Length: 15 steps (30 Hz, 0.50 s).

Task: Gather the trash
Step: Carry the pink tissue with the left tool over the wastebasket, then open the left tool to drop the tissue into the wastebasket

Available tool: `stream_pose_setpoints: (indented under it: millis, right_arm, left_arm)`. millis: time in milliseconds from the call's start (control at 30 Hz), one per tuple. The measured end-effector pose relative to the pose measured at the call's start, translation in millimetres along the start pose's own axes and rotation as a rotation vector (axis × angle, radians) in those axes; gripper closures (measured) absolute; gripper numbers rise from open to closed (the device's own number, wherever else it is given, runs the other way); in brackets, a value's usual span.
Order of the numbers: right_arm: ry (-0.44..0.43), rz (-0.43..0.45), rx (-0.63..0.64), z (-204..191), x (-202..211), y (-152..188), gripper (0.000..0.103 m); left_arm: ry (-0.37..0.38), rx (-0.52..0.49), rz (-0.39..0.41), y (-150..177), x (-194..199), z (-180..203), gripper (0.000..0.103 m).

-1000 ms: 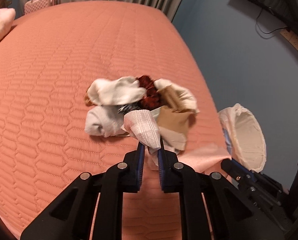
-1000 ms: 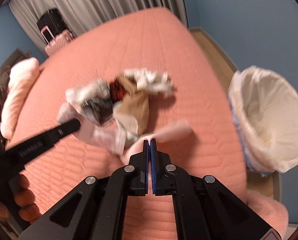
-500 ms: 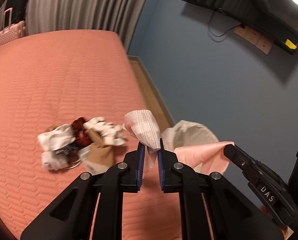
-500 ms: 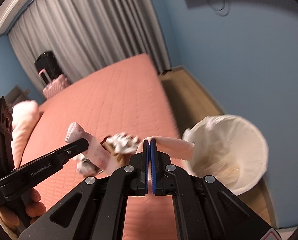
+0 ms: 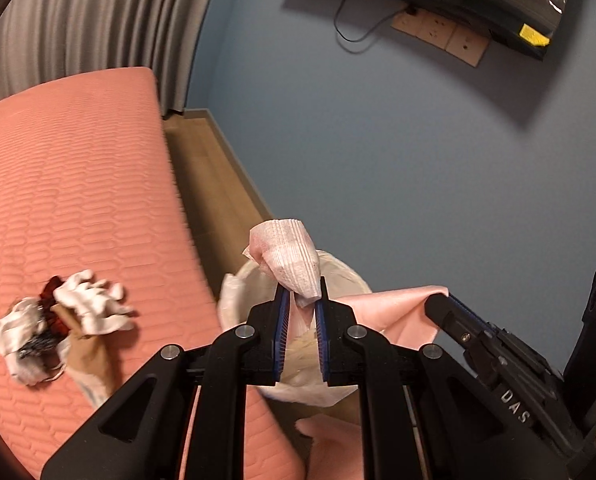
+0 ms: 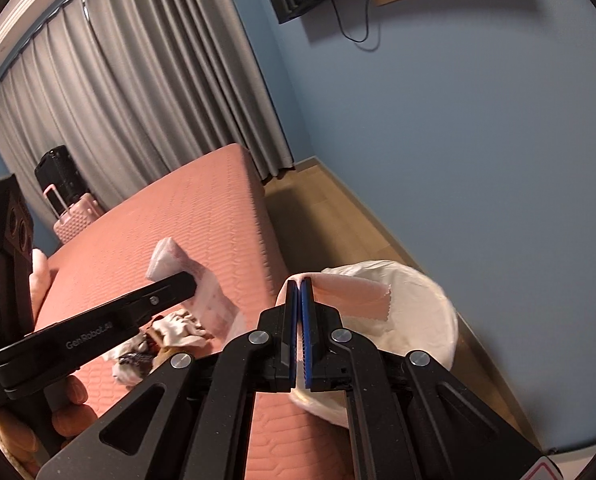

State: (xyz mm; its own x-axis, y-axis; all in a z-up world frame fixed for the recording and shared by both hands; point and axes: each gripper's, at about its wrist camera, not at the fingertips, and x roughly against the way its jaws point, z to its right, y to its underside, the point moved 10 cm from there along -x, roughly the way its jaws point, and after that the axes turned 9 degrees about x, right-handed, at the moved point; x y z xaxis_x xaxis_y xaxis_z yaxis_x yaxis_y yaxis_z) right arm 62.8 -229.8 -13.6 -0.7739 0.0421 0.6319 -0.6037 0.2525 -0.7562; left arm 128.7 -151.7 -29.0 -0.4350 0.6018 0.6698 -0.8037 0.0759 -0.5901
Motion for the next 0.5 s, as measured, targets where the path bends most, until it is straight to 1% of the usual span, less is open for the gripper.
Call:
stream_pose_setpoints:
  millis: [100,133,167,200,233,267,367,433,500]
  right_arm:
    - [0.014,-0.002,-0.007,11,-3,-1,0.101]
    - [0.018,-0.003,-0.009,13,-4,0,0.1]
    - [0.022,-0.003,-0.012,15,-5,-1,0.1]
    - [0.022,-0.004,-0.014,16,-6,-1,0.098]
    - [0.025,-0.004,-0.017,18,-7,-1,0.096]
    - [0.029,0.001,-0.019,17,-7,-2,0.094]
    - [0.031,0.002,-0.018,18,-12,-3,0.09]
    - [0.031,0.005,-0.019,18,-14,-5,0.08]
    - [0.03,0.009,-0.019,16,-17,-6,0.075]
  left_arm:
    - [0.012,-0.006,-0.009,-2,-10,13,0.089]
    - [0.016,-0.004,-0.007,-3,-13,16,0.081]
    - [0.008,-0.002,-0.005,-4,-15,16,0.063]
    - [-0.004,0.002,0.002,-6,-16,15,0.055]
    - [-0.019,0.009,0.021,-8,-15,13,0.043]
    - [-0.033,0.013,0.032,-10,-15,11,0.037]
    - [-0.052,0.023,0.029,-10,-17,5,0.036]
    - [-0.07,0.035,0.031,-10,-16,-2,0.036]
    - [-0.081,0.039,0.035,-10,-15,-7,0.036]
